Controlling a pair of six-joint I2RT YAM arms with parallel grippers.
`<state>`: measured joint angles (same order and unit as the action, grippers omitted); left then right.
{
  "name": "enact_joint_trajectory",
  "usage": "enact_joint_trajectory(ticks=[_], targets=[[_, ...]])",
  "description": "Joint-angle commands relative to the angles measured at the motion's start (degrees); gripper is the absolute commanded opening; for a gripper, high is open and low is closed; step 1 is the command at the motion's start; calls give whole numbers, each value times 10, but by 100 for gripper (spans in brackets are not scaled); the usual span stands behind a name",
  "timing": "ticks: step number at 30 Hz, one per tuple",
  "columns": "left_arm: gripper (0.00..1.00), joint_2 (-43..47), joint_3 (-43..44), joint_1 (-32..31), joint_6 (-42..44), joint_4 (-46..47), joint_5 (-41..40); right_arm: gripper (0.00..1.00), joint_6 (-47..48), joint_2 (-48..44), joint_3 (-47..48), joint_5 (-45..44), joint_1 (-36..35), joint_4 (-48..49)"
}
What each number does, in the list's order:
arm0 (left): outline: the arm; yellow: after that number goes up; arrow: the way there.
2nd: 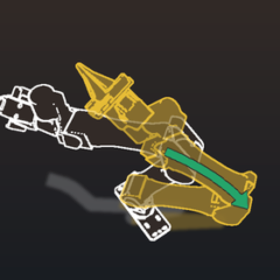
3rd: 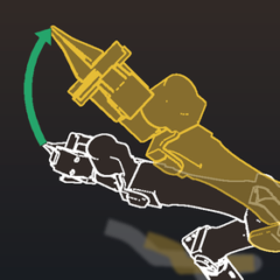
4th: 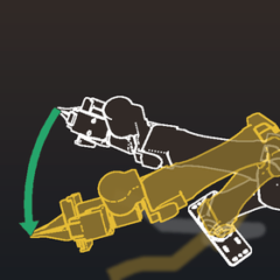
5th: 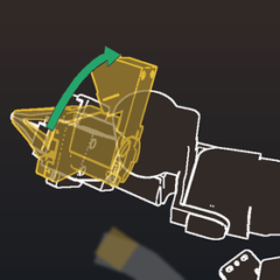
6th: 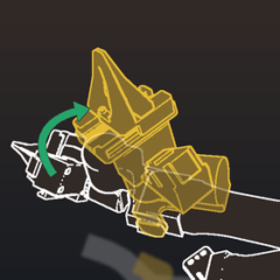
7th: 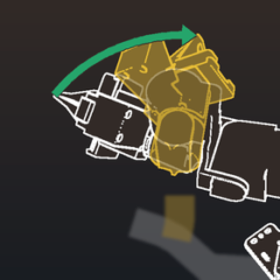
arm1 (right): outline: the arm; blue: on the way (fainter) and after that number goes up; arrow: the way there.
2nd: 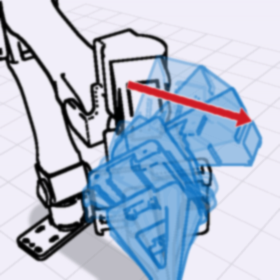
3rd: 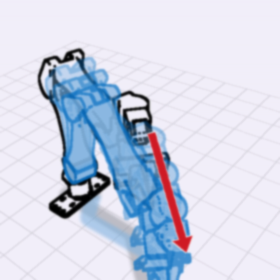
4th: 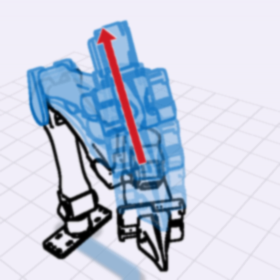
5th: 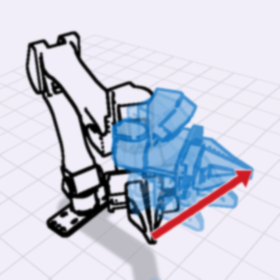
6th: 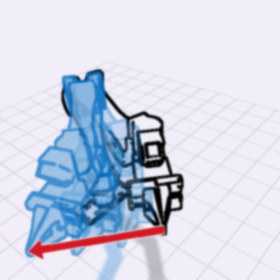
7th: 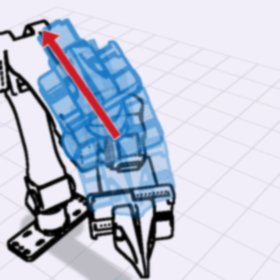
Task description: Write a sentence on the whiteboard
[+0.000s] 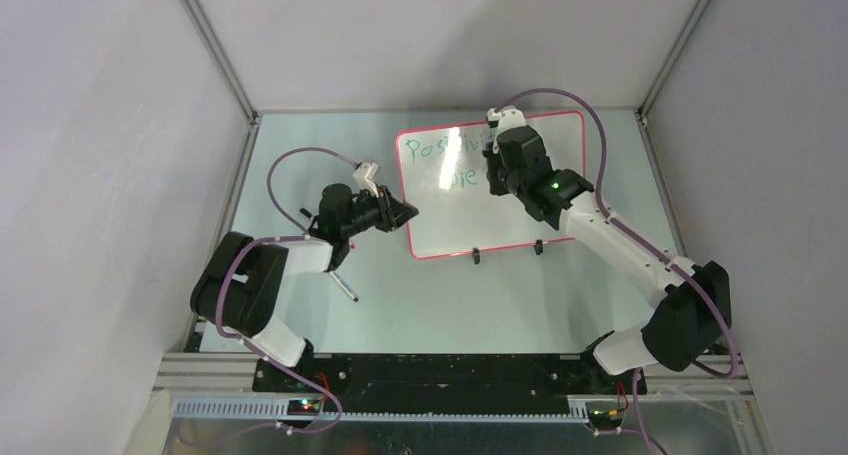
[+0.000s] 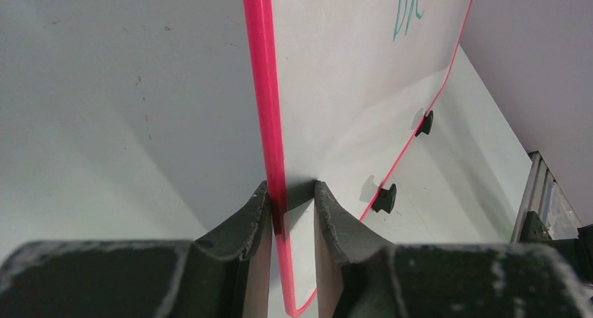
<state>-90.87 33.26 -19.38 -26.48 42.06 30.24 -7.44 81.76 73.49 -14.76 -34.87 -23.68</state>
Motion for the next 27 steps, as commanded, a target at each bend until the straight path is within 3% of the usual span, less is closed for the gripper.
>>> enact_joint_trajectory(ticks=[1, 27], targets=[[23, 10, 14, -4, 24, 7, -13, 0, 1, 10, 3, -10, -1, 24], [24, 8, 14, -4, 24, 6, -13, 0, 6, 34, 2, -30, 2, 35]])
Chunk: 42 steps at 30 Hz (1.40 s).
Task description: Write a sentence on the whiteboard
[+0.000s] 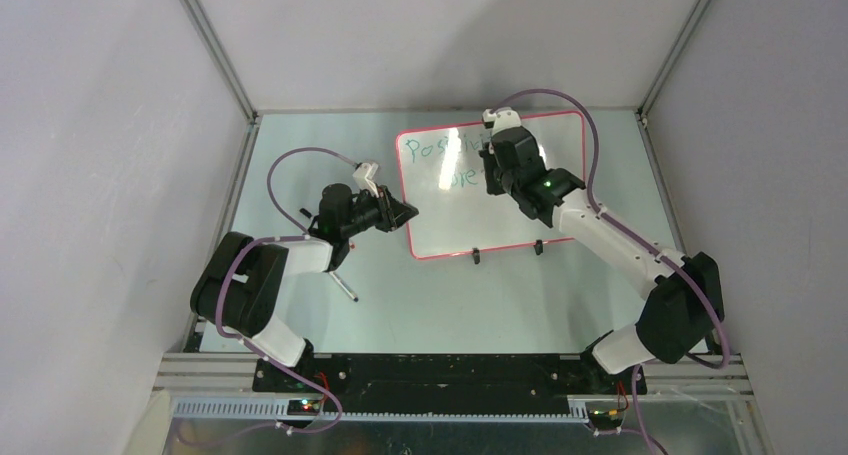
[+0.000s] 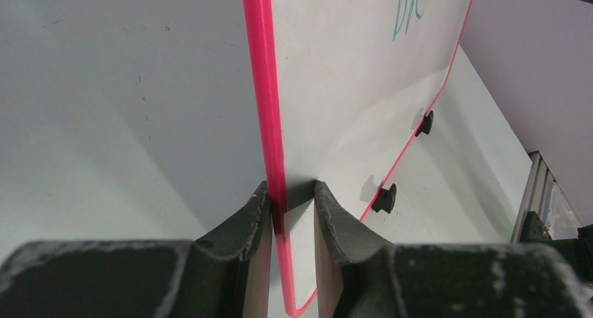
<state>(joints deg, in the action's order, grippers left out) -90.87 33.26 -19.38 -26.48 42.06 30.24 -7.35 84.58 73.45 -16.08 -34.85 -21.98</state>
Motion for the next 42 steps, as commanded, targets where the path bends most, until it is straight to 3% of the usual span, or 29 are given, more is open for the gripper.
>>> enact_joint_trajectory(ticks=[1, 23, 42], targets=[[23, 8, 15, -4, 24, 6, -13, 0, 5, 6, 3, -19, 1, 18], [23, 9, 14, -4, 24, 7, -13, 0, -7, 0, 3, -53, 17, -1], [24, 9, 15, -5, 24, 7, -13, 0, -6, 5, 19, -32, 21, 13]])
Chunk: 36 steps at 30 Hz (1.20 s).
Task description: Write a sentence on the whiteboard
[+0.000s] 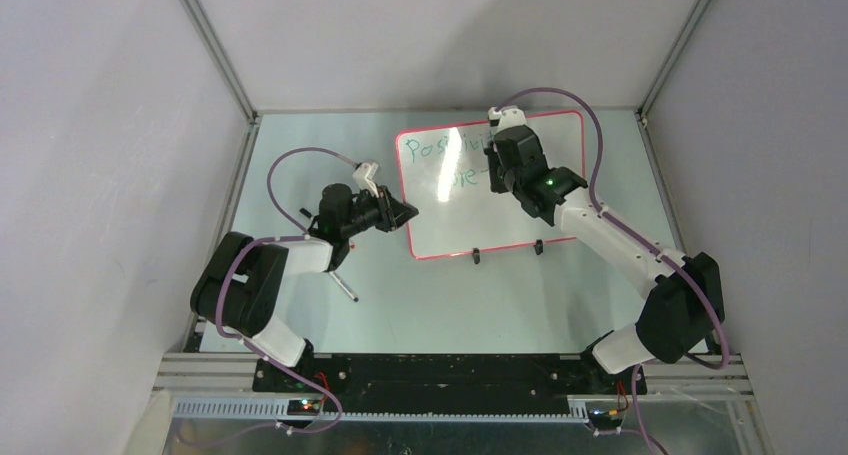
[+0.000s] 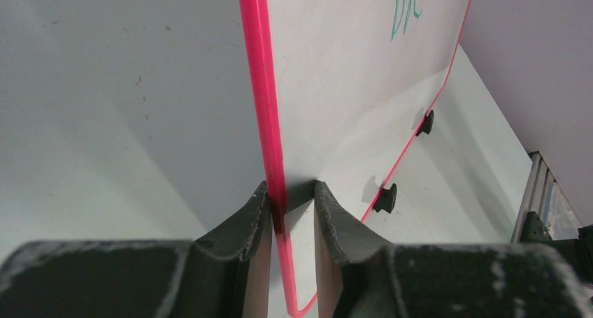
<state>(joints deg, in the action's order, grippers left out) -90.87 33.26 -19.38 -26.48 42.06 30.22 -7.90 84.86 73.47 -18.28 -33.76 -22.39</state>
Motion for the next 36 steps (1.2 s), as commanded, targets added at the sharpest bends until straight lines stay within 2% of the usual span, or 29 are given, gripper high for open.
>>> enact_joint_trajectory(ticks=[1, 36], targets=[[23, 10, 15, -4, 24, 7, -13, 0, -1, 3, 21, -9, 9, 17], [23, 10, 14, -5, 24, 7, -13, 0, -1, 19, 38, 42, 1, 13]])
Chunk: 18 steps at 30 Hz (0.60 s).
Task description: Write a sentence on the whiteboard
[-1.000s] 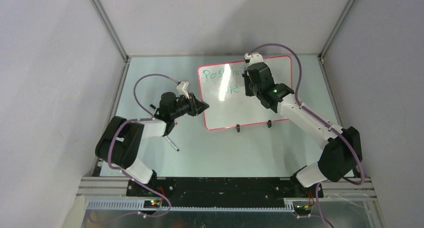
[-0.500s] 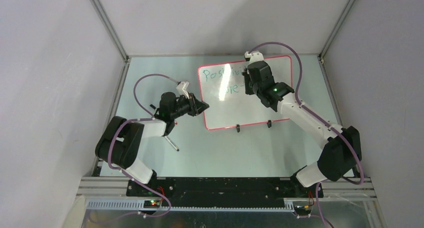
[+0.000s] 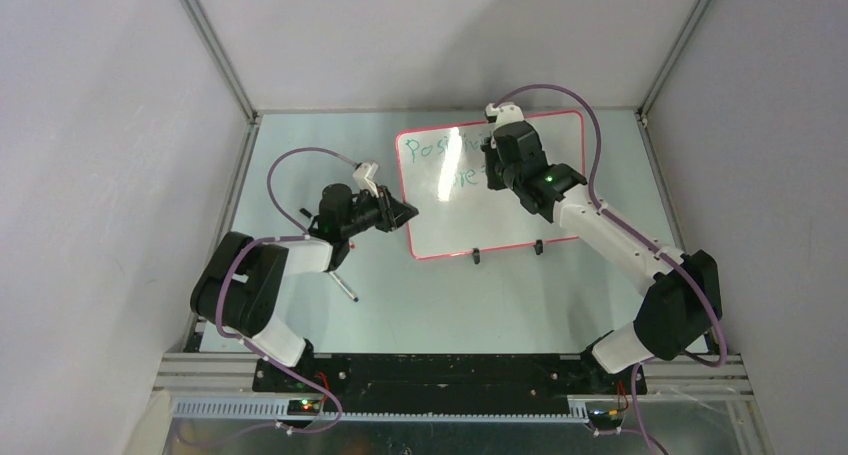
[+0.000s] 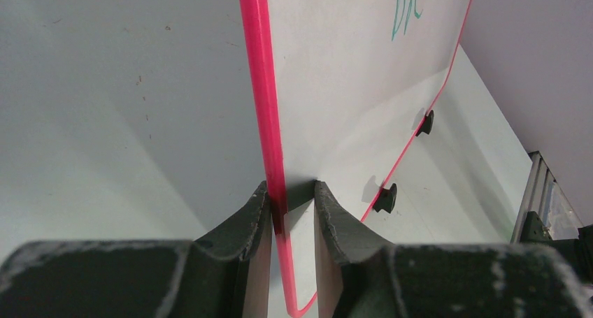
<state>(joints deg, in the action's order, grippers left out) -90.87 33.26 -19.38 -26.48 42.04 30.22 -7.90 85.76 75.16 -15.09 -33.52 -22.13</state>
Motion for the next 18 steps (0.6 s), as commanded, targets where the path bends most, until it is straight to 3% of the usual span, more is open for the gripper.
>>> enact_joint_trajectory(ticks=[1, 18], targets=[[23, 10, 14, -5, 24, 8, -13, 0, -1, 10, 21, 10, -2, 10], [24, 11, 13, -4, 24, 8, -13, 0, -4, -6, -3, 1, -11, -26]])
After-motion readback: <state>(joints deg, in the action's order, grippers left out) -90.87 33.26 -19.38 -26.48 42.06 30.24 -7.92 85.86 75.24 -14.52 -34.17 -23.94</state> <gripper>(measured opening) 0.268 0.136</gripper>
